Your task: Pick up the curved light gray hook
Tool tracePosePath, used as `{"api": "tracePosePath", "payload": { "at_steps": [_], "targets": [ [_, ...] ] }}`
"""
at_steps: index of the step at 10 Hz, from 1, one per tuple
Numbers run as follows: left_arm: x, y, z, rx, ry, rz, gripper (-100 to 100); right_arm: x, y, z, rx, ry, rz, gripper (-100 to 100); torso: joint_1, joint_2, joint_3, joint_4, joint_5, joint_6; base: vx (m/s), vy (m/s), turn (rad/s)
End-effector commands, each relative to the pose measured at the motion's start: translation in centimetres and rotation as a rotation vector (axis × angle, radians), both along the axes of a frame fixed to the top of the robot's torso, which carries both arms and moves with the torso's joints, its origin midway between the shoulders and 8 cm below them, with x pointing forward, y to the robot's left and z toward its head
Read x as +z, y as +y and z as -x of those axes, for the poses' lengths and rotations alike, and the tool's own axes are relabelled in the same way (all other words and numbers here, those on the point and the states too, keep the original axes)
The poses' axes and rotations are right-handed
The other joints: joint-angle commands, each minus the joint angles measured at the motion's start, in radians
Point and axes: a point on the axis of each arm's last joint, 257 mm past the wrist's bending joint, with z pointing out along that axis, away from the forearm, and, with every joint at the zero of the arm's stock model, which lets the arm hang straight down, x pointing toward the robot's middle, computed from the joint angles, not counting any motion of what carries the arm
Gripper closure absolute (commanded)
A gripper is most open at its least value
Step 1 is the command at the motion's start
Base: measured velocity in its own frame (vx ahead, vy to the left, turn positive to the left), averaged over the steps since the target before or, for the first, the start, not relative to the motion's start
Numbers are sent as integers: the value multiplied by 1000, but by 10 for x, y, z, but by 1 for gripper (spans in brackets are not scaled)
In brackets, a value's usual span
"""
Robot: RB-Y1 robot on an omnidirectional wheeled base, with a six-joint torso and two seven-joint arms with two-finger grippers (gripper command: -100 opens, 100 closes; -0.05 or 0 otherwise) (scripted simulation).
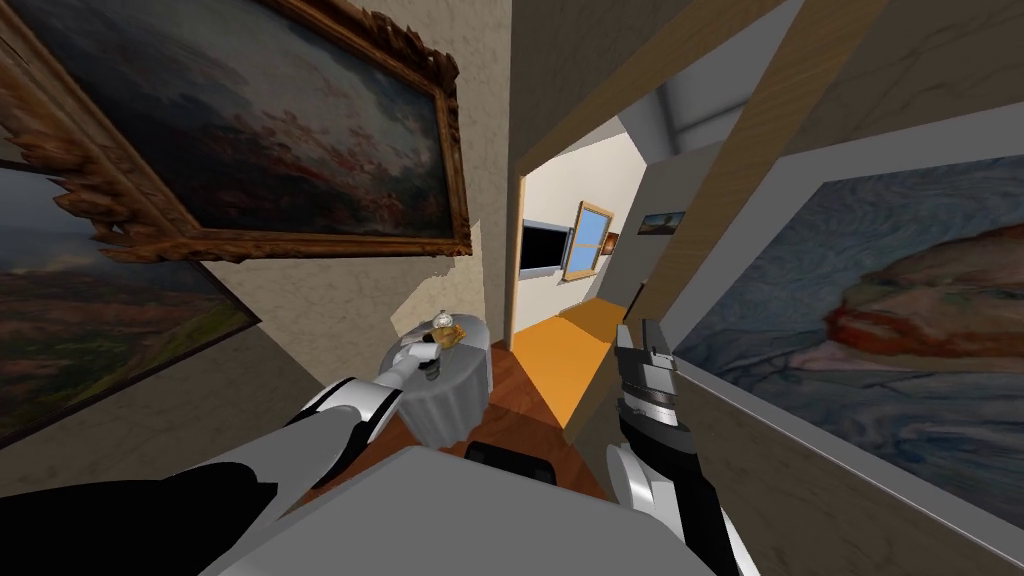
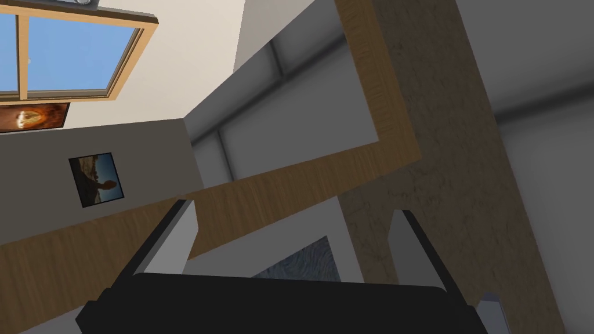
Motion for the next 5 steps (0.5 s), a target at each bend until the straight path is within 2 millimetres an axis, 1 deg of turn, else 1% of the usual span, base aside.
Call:
{"api": "tracePosePath", "payload": {
  "at_steps": [1,2,3,5],
  "targets": [
    [4,7,-1,-22,1,0,100,0,0,0,0,0,0,0,0,0,0,0,0,0,50,-106,154],
    [4,7,-1,-30,2,-1,100,0,0,0,0,0,0,0,-1,1,0,0,0,0,34,-84,65],
    [6,11,-1,-45,2,-1,100,0,0,0,0,0,0,0,0,1,1,0,0,1,52,-65,99],
    [11,20,-1,-65,-1,1,100,0,0,0,0,0,0,0,0,0,0,0,0,0,58,-98,150]
  ]
}}
